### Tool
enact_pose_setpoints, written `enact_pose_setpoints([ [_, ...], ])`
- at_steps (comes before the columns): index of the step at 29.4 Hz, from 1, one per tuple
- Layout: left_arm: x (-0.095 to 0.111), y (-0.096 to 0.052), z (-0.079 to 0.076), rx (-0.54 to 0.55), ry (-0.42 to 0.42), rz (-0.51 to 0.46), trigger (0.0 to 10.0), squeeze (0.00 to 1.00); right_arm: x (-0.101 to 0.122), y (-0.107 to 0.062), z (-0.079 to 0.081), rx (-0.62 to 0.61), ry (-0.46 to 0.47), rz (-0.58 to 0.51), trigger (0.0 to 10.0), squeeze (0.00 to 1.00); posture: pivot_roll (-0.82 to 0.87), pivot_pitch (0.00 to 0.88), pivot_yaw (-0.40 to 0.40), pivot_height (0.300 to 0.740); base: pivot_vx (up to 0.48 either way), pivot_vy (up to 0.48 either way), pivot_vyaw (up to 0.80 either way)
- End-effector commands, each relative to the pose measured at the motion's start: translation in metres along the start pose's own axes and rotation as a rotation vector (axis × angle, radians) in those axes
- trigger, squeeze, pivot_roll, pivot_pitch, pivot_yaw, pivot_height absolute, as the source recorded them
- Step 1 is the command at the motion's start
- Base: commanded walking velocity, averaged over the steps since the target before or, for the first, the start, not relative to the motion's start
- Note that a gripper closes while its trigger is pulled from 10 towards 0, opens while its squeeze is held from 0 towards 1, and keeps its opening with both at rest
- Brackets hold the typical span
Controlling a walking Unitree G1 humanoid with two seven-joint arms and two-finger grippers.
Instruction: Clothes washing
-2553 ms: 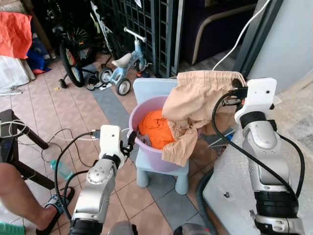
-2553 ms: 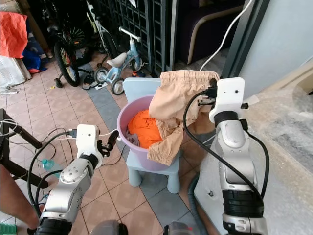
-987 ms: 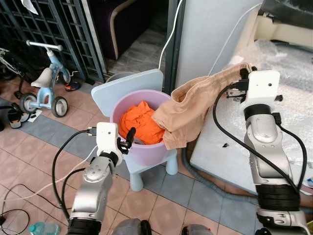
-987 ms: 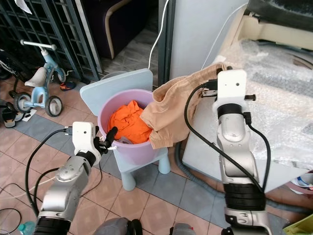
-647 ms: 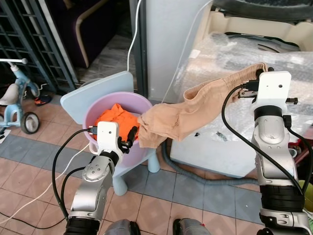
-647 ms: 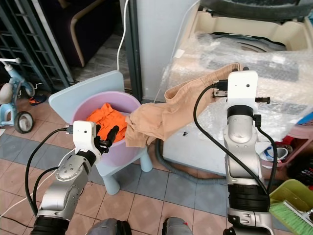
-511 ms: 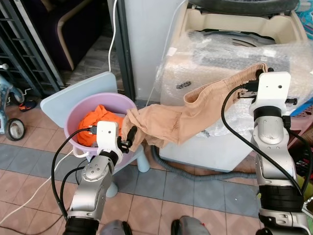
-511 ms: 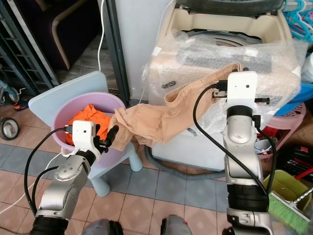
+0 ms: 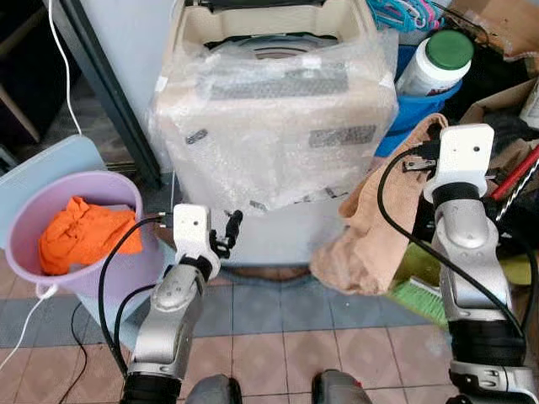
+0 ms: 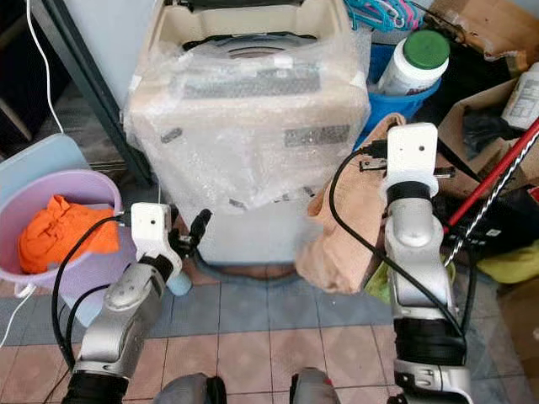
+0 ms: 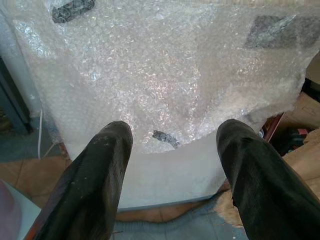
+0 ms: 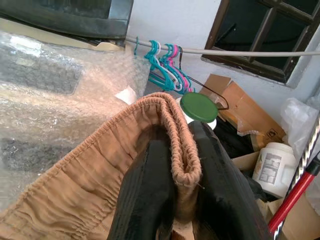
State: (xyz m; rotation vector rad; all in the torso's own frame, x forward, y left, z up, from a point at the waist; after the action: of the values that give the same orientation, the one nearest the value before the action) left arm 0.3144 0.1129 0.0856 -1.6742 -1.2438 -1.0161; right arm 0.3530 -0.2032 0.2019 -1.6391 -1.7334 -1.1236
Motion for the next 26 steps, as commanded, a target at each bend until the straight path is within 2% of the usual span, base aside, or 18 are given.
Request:
enact_pose_setpoints([
  [1,0.01,-0.005,0.017,0.057,0.032,-0.033,10.0,0.0,0.02,-0.003,0.017,0.08,0.041,-0.083,10.0,0.0,-0.09,0.119,0.036,0.74,0.0,0.0,0.0],
  [4,0.008,-0.008,0.023,0.076,0.036,-0.033,10.0,0.0,0.018,-0.01,0.03,0.13,0.079,-0.07,10.0,0.0,-0.09,0.111,0.033,0.74,0.0,0.0,0.0],
  [6,0.006,-0.009,0.026,0.093,0.043,-0.03,10.0,0.0,0.019,-0.015,0.039,0.166,0.064,-0.082,10.0,0.0,-0.09,0.105,0.035,0.74,0.0,0.0,0.0],
  [7,0.005,-0.009,0.027,0.1,0.036,-0.029,10.0,0.0,0.022,-0.017,0.046,0.195,0.046,-0.101,10.0,0.0,-0.09,0.097,0.039,0.74,0.0,0.0,0.0],
  [10,0.005,-0.01,0.027,0.099,0.011,-0.033,10.0,0.0,0.033,-0.02,0.051,0.226,0.05,-0.155,10.0,0.0,-0.1,0.085,0.046,0.74,0.0,0.0,0.46],
  [18,0.005,-0.006,0.018,0.056,-0.009,-0.034,10.0,0.0,0.046,-0.009,0.037,0.178,0.062,-0.202,10.0,0.0,-0.1,0.075,0.05,0.74,0.0,0.0,0.69],
  [21,0.005,-0.006,0.02,0.057,-0.012,-0.036,10.0,0.0,0.049,-0.003,0.03,0.156,0.039,-0.212,10.0,0.0,-0.1,0.076,0.049,0.74,0.0,0.0,0.0],
  [26,0.0,-0.009,0.02,0.05,-0.019,-0.018,10.0,0.0,0.059,0.011,0.017,0.097,0.008,-0.25,10.0,0.0,-0.1,0.076,0.051,0.74,0.283,0.0,0.0],
])
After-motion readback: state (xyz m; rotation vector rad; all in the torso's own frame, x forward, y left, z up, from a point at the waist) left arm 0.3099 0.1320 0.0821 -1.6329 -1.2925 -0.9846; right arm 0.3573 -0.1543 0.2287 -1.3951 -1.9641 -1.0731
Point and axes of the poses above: a point about 5 cm out from each wrist's last joint towards the gripper, its own y axis pointing out of the wrist towards the gripper, its own x axis along the axis of the wrist's last joint, z = x × y, the point moved 4 cm from there along y, pointing out of the wrist towards the gripper, and after that the axes turned 15 degrees about -y, right-handed, at the moved point
